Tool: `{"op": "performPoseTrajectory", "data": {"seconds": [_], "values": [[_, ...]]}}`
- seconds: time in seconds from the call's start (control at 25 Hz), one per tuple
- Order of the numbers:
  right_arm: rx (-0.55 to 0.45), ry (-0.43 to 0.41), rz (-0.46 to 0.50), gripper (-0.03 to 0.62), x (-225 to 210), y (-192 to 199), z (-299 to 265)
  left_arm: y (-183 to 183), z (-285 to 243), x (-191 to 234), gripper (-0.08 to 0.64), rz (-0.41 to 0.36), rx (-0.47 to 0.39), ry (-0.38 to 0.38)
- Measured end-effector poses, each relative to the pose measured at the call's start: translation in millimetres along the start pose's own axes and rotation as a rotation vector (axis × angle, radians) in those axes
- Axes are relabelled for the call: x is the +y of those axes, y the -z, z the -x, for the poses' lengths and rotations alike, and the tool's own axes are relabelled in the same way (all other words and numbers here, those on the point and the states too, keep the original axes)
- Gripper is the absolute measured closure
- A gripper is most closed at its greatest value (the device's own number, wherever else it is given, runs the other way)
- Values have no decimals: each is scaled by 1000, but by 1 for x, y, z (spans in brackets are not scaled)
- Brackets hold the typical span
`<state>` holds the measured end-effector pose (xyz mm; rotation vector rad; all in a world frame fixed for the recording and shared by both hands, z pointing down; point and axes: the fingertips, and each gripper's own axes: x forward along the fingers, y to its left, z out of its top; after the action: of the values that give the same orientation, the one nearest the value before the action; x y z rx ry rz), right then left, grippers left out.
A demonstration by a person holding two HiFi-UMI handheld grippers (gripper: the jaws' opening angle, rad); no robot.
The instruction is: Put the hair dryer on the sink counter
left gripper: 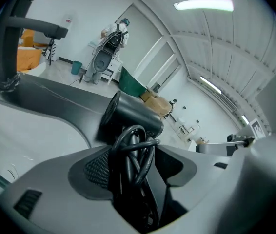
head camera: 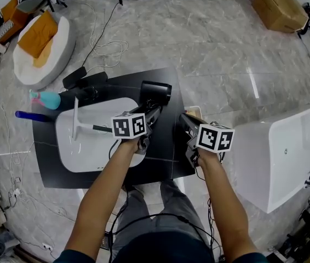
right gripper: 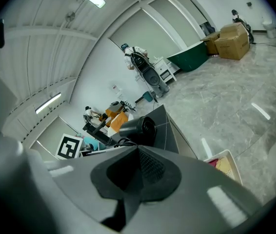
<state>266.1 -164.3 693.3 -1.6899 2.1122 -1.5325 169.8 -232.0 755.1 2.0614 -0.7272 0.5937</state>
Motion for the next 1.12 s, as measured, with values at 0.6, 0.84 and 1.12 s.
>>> {"op": "performPoseTrajectory", "data": {"seconds": [0.6, 0.84, 1.12], "values": [[8, -5, 5, 581, 9, 13, 3, 2, 14, -16, 227, 128, -53, 130], [-5, -2, 22, 581, 17, 3, 10, -6, 31, -16, 229, 119, -73, 147], [-11, -5, 40, 581, 39, -3, 16, -12, 64, -11, 229, 111, -88, 155]]}}
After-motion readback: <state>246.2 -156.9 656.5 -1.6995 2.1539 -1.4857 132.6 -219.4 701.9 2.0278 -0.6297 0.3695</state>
